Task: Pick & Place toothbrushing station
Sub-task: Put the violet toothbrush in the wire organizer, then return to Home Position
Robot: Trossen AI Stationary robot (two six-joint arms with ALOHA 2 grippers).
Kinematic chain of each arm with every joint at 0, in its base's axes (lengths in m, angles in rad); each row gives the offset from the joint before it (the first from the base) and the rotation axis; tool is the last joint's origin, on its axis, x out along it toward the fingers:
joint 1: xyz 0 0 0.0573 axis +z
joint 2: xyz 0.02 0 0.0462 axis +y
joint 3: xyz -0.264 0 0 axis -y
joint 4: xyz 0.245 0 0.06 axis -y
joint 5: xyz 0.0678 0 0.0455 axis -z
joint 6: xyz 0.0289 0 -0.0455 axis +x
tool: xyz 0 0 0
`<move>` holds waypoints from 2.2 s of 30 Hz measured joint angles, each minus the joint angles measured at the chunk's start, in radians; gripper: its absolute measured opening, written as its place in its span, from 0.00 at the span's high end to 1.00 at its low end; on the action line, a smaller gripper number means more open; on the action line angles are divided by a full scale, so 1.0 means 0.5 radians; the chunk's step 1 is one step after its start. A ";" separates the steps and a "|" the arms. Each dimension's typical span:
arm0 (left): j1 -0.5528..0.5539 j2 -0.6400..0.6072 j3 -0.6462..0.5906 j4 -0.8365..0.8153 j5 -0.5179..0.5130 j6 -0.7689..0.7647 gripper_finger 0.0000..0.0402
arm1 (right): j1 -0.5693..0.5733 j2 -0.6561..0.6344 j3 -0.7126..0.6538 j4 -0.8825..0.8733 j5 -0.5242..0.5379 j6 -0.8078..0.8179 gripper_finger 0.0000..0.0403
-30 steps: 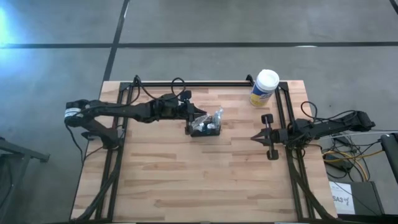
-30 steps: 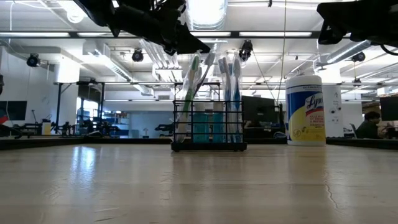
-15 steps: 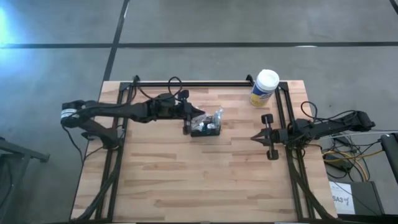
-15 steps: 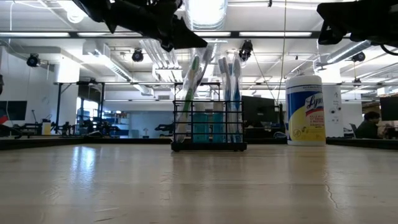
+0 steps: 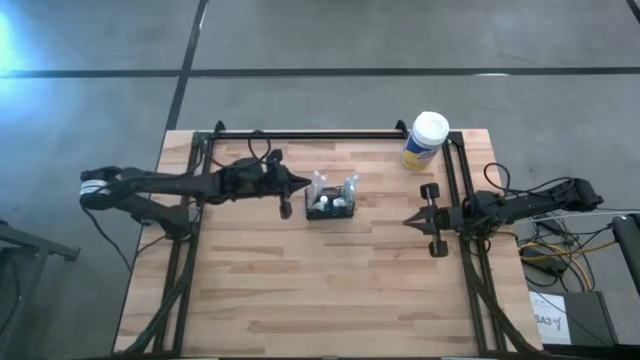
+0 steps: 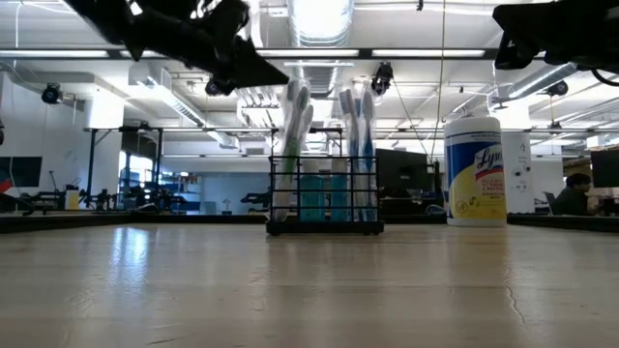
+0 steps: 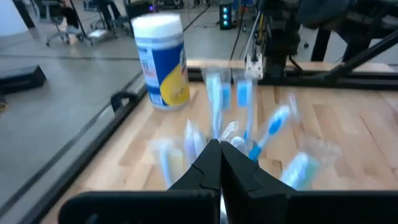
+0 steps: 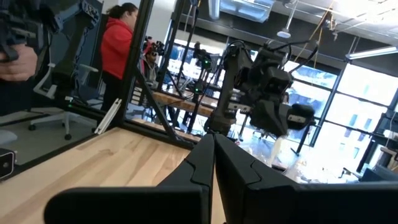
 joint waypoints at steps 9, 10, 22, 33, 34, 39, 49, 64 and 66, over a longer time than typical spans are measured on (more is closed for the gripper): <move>0.000 0.009 -0.208 0.154 -0.017 -0.086 1.00 | 0.000 0.000 0.000 0.008 0.001 0.001 0.98; 0.000 0.009 -0.215 0.163 -0.018 -0.087 1.00 | 0.000 0.000 0.000 0.008 0.000 0.000 0.98; -0.002 -0.043 -0.189 0.117 0.105 -0.005 0.82 | -0.001 0.000 0.031 -0.052 0.173 0.275 0.98; -0.001 -0.444 -0.222 -0.158 0.105 0.142 0.59 | -0.170 -0.009 0.079 -0.284 0.153 0.388 0.98; -0.001 -0.512 -0.251 -0.171 0.105 0.160 0.59 | -0.197 -0.019 0.078 -0.288 0.106 0.413 0.98; 0.002 -0.865 -0.487 -0.189 0.105 0.172 0.68 | -0.351 -0.062 0.077 -0.305 -0.061 0.485 0.98; 0.002 -1.485 -0.950 -0.025 0.146 0.154 0.98 | -0.518 -0.229 0.076 -0.411 -0.059 0.534 0.98; 0.002 -2.107 -1.347 -0.132 0.160 0.190 0.99 | -0.518 -0.761 -0.121 -0.580 -0.043 0.676 0.98; 0.002 -2.152 -1.376 -0.194 0.161 0.186 1.00 | -0.522 -0.826 -0.121 -0.637 -0.041 0.691 0.98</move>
